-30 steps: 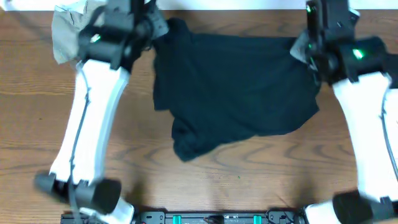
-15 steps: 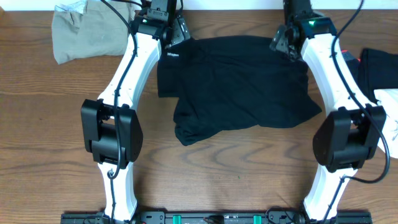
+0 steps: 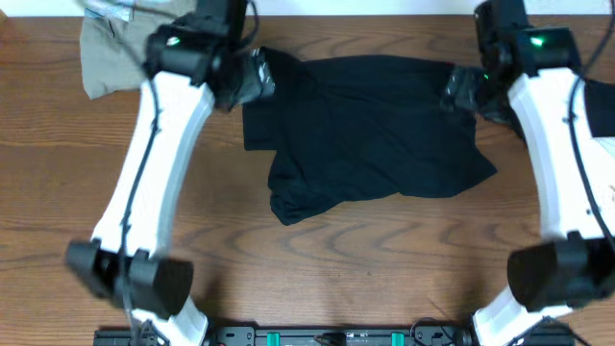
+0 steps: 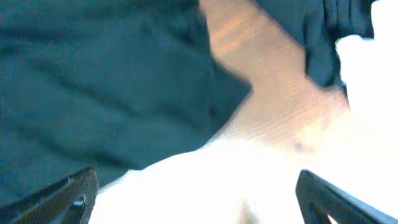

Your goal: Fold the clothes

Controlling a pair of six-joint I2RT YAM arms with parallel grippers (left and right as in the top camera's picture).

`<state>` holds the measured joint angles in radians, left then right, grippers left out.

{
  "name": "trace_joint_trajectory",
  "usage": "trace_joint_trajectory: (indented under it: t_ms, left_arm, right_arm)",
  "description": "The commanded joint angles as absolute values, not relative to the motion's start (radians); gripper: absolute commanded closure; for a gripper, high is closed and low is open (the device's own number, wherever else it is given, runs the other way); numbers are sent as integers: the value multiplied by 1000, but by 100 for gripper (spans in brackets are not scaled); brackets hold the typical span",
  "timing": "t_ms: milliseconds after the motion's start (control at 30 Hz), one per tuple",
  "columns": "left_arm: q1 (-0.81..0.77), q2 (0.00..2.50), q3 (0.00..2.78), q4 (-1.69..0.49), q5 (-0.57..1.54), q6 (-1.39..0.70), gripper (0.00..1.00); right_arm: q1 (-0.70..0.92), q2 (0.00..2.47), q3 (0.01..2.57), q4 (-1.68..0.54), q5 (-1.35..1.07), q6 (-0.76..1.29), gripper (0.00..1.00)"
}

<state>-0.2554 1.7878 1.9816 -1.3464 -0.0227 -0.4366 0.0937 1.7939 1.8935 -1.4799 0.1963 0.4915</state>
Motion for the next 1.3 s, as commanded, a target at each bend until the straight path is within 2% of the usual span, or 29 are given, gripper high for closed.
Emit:
trace_joint_trajectory:
  t_ms: [0,100,267,467,800,1100,1267]
  left_arm:
    - [-258,1810,1961,-1467,71,-419,2]
    - [-272,1810,1883,-1498,72,-419,2]
    - [-316,1810,1700,-1400,168,-418,2]
    - [-365,1810,1494,-1225,229,-435,2]
    - [-373,1810,1342,-1095,281,-435,2]
    - [-373,1810,1176,-871,352,-434,2]
    - [-373,1810,1103,-820,374,-435,2]
  right_arm:
    - [93,1799,1891,-1554,142,466,1]
    - [93,1799,1842,-1581,146,466,1]
    - [84,1799,1727,-1545,160,466,1]
    - [41,1799,1568,-1419,160,466,1]
    - [-83,1800,1389,-1217,137,446,1]
    - [-107,1800,1325,-1121,128,429,1]
    - [-107,1800,1320,-1094,134,428,1]
